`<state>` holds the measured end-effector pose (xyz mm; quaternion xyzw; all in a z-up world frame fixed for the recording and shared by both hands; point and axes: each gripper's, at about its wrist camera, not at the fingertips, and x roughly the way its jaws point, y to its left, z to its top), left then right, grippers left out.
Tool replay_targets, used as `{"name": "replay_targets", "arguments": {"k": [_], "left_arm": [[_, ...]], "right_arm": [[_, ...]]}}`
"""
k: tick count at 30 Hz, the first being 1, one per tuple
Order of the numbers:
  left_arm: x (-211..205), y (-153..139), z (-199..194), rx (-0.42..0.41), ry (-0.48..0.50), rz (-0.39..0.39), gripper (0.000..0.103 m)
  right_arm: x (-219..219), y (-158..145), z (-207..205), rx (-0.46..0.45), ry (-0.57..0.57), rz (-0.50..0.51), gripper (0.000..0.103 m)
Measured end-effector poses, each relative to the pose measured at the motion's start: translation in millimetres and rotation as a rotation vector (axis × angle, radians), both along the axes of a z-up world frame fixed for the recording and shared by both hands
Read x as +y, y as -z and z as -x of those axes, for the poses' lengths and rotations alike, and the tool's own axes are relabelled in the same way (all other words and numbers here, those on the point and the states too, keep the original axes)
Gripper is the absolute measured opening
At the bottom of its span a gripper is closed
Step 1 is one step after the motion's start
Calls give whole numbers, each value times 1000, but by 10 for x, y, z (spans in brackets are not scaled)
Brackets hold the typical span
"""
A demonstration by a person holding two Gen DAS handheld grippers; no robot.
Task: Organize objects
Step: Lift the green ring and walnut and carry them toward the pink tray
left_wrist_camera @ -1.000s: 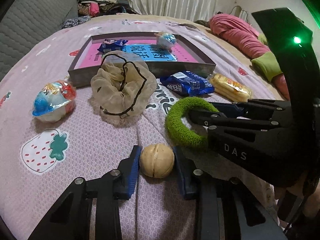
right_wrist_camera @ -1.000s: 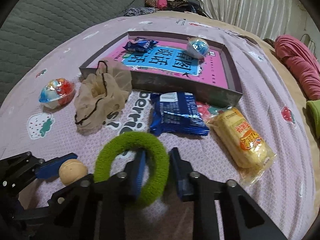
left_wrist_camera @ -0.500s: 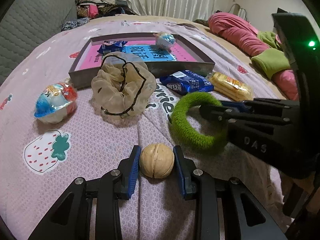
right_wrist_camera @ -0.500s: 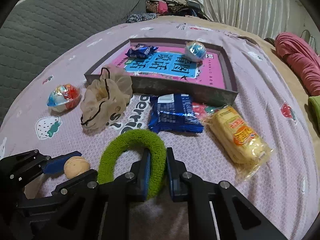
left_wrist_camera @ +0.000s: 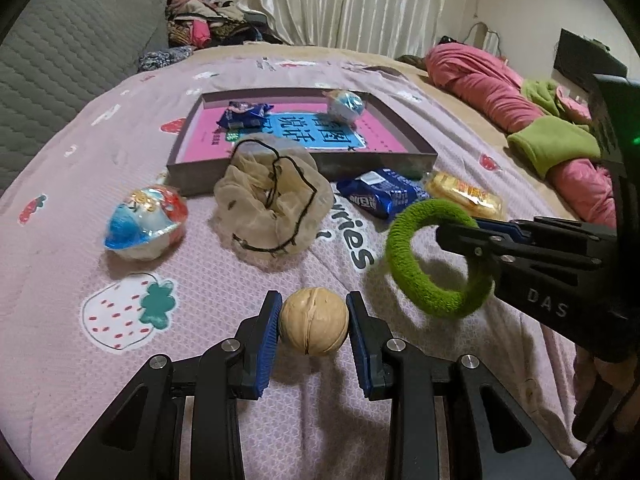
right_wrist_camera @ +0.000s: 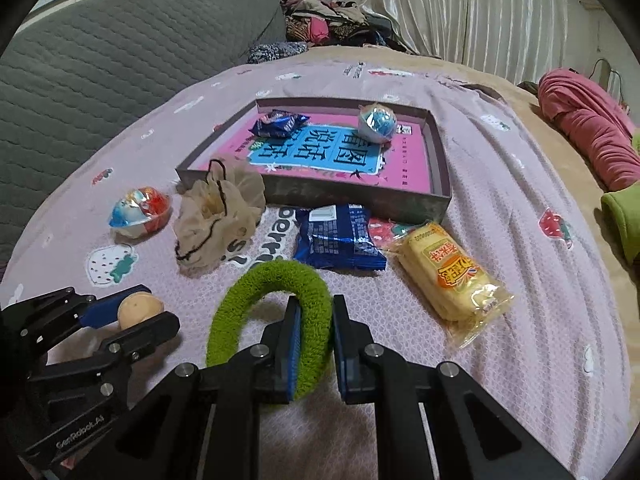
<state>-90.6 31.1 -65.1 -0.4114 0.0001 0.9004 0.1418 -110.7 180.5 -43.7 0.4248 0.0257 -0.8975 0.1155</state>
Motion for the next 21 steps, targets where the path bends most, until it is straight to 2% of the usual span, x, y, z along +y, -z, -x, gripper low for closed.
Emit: {"name": "replay_targets", "arguments": {"k": [8,21], "left_arm": [[-97,-124,-65,20,-27,-7,34],[-242,-555,-275,86,-55,-13,34]], "right_arm": [[-55,-180,-145,34,3,2,15],[-126,-597,-467,107,-1,4,15]]}}
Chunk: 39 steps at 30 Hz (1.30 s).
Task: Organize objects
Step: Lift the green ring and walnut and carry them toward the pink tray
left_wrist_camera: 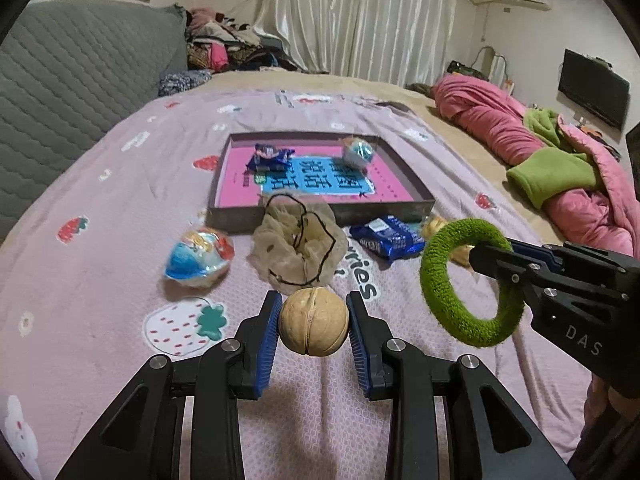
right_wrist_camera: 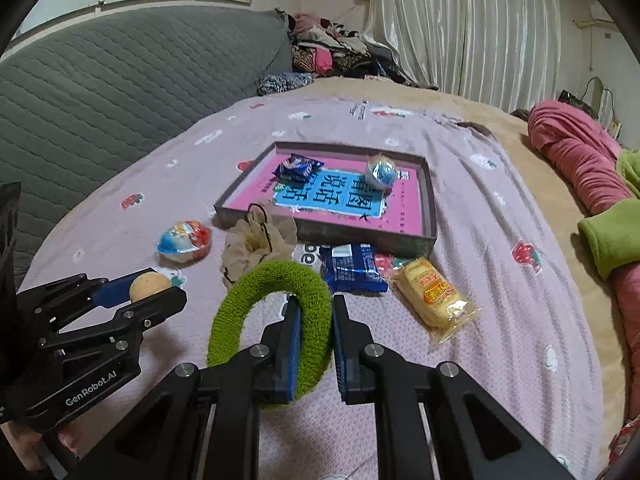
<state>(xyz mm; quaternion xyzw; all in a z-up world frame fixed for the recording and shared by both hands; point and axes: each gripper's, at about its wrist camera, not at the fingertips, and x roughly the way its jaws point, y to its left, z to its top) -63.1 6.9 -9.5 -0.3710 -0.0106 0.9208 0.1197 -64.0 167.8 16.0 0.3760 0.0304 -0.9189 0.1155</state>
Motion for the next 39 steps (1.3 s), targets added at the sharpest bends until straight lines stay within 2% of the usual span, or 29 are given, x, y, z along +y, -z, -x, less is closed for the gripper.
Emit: {"name": "replay_targets", "arguments": {"k": [19,39], "left_arm": [[-90,-362,-202,48,-39,-5,34],[-57,-1004,-262,133,-39,29,34]], "right_arm": [[-7,-244,-239,40,-2,17,15],[144,-834,-441,148,8,11,15]]}}
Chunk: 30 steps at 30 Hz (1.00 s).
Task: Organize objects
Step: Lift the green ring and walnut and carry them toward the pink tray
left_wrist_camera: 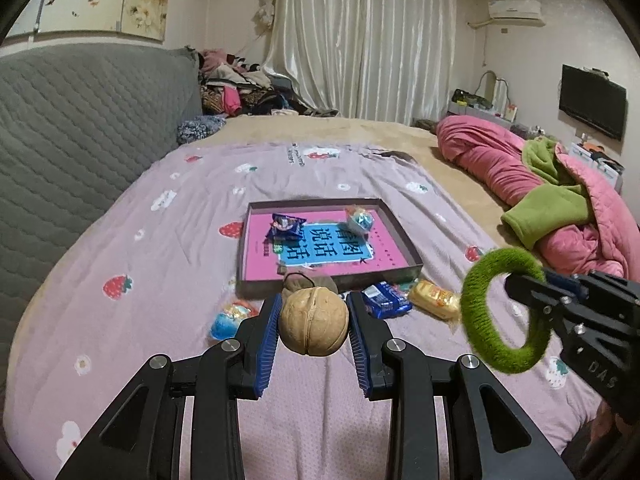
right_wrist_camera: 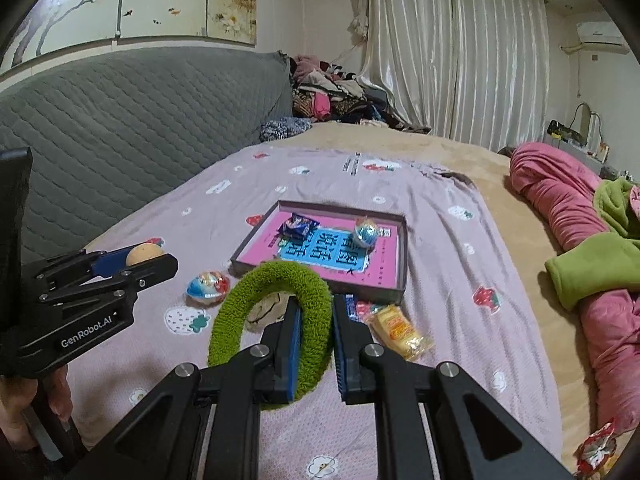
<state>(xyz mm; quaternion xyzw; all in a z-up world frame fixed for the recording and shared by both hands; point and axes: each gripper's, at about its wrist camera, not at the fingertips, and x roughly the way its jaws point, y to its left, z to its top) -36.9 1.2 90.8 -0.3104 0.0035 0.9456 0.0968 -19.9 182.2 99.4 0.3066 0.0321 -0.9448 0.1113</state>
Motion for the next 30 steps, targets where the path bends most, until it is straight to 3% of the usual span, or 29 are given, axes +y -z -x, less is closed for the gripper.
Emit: {"name": "replay_targets", "arguments": {"k": [16,30], "left_arm": [[-119,-378,146,34,-18,0,34],[-27,-470,385,50,-9,17,34]], "right_arm": [[41,-369,97,63,3,8,15],[38,-516,344,88,1,14,15]]}}
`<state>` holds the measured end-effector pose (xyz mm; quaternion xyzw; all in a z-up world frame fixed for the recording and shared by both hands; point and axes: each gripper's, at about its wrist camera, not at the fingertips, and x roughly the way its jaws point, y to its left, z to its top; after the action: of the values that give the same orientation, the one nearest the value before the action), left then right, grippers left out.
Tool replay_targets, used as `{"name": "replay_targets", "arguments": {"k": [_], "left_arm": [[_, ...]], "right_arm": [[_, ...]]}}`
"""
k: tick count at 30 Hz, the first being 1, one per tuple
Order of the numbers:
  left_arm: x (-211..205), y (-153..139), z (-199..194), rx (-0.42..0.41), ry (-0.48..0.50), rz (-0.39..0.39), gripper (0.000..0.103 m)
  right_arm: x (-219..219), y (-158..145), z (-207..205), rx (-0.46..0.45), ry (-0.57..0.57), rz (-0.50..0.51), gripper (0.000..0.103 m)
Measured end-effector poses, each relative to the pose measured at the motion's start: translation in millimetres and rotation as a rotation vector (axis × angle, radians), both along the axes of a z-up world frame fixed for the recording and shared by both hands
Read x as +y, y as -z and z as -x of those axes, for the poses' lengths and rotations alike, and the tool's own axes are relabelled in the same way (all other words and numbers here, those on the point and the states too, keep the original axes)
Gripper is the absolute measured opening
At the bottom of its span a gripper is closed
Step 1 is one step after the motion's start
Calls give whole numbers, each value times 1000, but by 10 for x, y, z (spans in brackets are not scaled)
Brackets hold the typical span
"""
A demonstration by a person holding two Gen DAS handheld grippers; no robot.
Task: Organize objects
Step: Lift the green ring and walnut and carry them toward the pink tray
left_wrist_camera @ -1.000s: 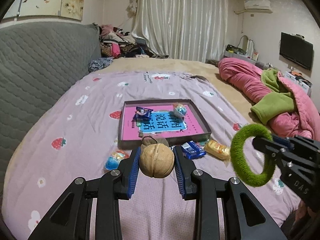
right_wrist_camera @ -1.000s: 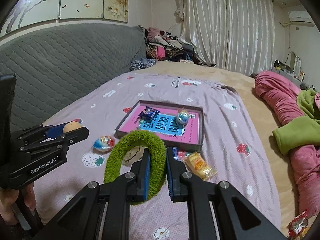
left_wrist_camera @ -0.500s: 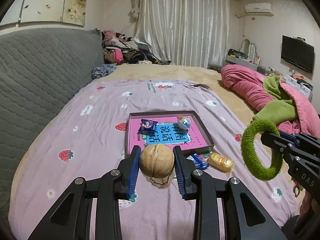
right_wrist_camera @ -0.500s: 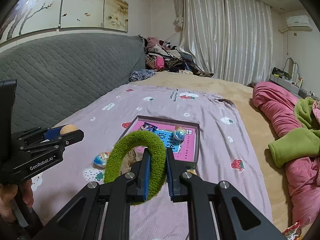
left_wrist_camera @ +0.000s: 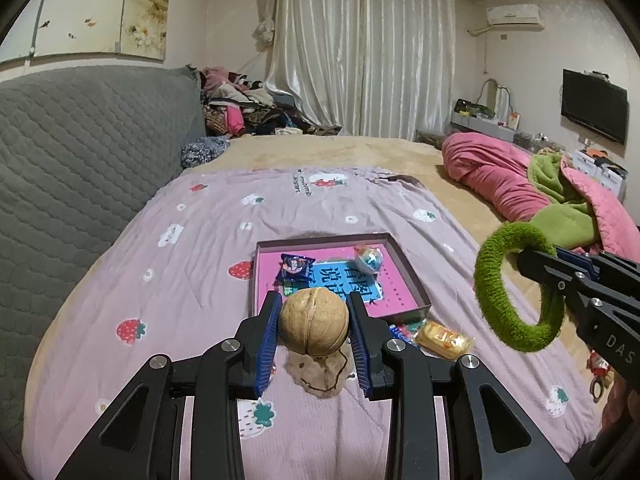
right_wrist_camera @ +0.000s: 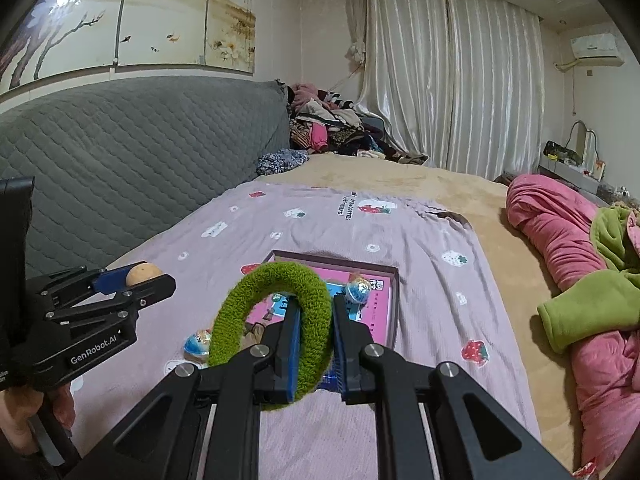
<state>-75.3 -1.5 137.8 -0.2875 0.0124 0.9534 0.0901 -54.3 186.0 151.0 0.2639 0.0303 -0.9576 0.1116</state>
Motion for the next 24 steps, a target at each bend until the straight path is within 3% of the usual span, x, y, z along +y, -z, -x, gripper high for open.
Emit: {"name": "replay_targets", "arguments": {"k": [10,24], "left_arm": [[28,9,91,-5,-4,-4,34],[83,35,604,-16,-1,9,34]], "right_arm": [[-28,89,176,-22,-2,1,15],[61,65,590,-14,12,5,15]]}}
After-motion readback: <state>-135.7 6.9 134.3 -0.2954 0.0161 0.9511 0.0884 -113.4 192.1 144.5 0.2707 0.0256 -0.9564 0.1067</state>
